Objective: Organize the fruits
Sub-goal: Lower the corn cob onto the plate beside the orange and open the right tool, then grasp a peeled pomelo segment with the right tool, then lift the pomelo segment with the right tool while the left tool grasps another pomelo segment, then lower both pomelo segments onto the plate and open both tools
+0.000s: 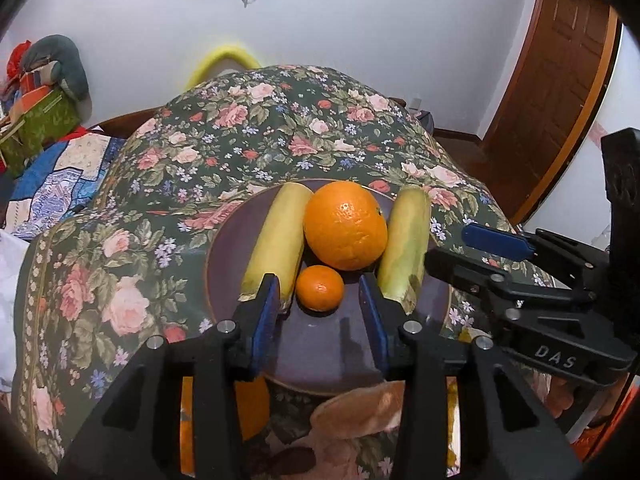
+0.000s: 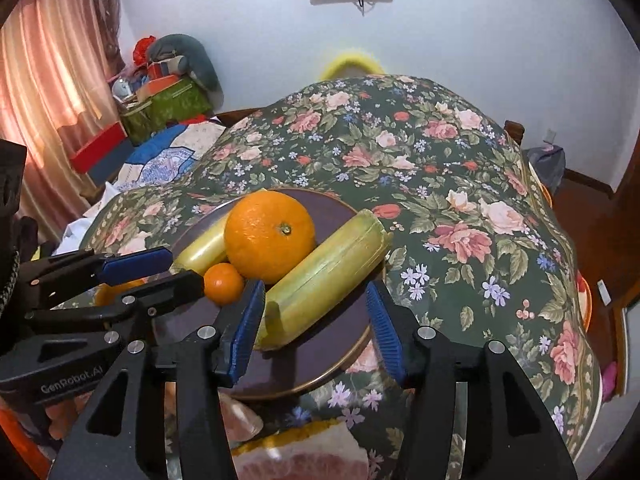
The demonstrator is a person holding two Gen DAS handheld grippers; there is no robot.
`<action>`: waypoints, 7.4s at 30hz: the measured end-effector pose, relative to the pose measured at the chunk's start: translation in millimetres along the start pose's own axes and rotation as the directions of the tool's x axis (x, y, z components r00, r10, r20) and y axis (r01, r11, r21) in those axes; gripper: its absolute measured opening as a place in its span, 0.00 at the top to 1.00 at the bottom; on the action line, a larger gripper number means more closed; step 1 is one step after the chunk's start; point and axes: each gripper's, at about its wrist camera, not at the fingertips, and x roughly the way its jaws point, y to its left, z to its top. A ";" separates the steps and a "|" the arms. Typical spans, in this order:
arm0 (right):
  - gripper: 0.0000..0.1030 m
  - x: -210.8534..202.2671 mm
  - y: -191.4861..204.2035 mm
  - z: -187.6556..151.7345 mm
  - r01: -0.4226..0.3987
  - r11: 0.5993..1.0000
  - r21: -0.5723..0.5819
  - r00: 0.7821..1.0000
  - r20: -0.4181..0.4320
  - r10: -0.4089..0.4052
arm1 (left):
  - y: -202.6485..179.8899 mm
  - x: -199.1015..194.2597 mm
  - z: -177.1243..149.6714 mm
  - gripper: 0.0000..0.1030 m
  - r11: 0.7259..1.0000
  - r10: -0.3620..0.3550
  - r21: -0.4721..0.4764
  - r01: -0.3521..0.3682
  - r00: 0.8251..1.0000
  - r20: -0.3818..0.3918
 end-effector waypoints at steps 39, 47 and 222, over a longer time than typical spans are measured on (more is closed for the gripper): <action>0.25 -22.7 34.7 -98.0 0.075 0.997 -0.007 0.989 -0.126 -0.075 | 9.2 -64.1 -83.7 0.53 1.000 0.010 0.012 -0.009 0.997 -0.073; 0.27 -44.6 10.5 -110.4 0.096 0.995 0.008 0.988 -0.118 -0.095 | -11.4 -35.1 -73.1 0.53 0.999 -0.019 0.049 0.024 0.995 -0.100; 0.51 -15.8 10.2 -4.8 -0.068 0.997 0.046 0.997 0.031 0.066 | 15.2 -47.8 0.2 0.74 0.998 -0.054 -0.032 0.055 0.998 0.028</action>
